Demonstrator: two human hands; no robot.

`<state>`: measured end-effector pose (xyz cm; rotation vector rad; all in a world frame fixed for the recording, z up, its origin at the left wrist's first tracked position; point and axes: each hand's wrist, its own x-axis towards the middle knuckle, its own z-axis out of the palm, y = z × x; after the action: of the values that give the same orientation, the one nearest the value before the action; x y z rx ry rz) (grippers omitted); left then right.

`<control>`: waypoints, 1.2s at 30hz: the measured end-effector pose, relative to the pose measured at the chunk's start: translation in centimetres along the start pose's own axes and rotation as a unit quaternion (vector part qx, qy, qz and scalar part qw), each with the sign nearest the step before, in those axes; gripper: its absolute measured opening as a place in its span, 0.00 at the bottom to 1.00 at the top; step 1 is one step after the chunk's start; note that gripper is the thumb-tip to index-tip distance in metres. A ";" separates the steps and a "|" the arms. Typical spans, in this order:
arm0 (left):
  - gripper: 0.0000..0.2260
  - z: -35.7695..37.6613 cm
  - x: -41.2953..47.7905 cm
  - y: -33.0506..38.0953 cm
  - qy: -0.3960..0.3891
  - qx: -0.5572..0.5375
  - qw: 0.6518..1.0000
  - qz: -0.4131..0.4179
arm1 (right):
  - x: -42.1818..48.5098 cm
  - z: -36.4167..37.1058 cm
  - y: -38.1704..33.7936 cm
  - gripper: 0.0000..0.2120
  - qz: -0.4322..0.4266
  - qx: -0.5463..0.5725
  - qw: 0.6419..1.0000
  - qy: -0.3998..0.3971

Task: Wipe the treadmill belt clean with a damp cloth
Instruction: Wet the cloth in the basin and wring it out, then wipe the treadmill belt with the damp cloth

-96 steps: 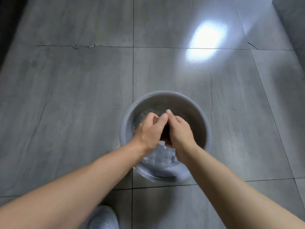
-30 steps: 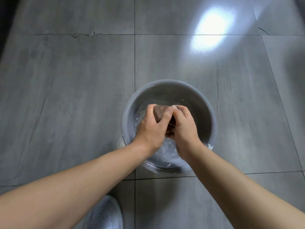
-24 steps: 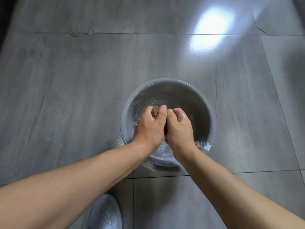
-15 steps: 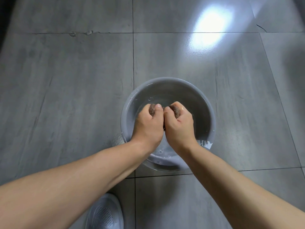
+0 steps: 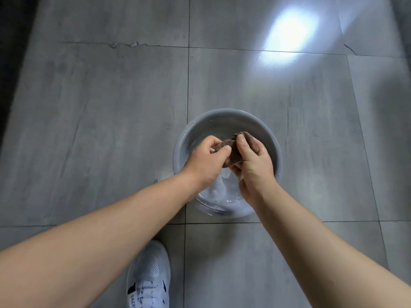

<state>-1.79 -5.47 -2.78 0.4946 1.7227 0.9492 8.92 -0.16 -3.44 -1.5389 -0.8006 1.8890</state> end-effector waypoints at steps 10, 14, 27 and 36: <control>0.11 -11.0 -10.2 5.1 0.123 0.250 0.960 0.009 | -8.8 1.7 -8.2 0.15 -0.109 -0.316 0.942 -0.032; 0.16 -15.2 -16.6 7.1 0.181 0.257 0.949 0.002 | -13.6 4.0 -11.8 0.06 -0.166 -0.411 0.891 -0.098; 0.18 -28.7 -39.2 5.2 0.401 0.306 0.858 -0.098 | -29.2 17.4 -14.6 0.18 -0.349 -0.620 0.624 -0.323; 0.18 -40.6 -49.8 -1.5 0.532 0.191 0.805 -0.178 | -38.3 33.2 -5.6 0.20 -0.399 -0.630 0.474 -0.468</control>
<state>-21.49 -56.56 30.86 -0.2152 2.9279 0.5959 -16.63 -28.20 30.68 -0.0084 -3.1583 1.0046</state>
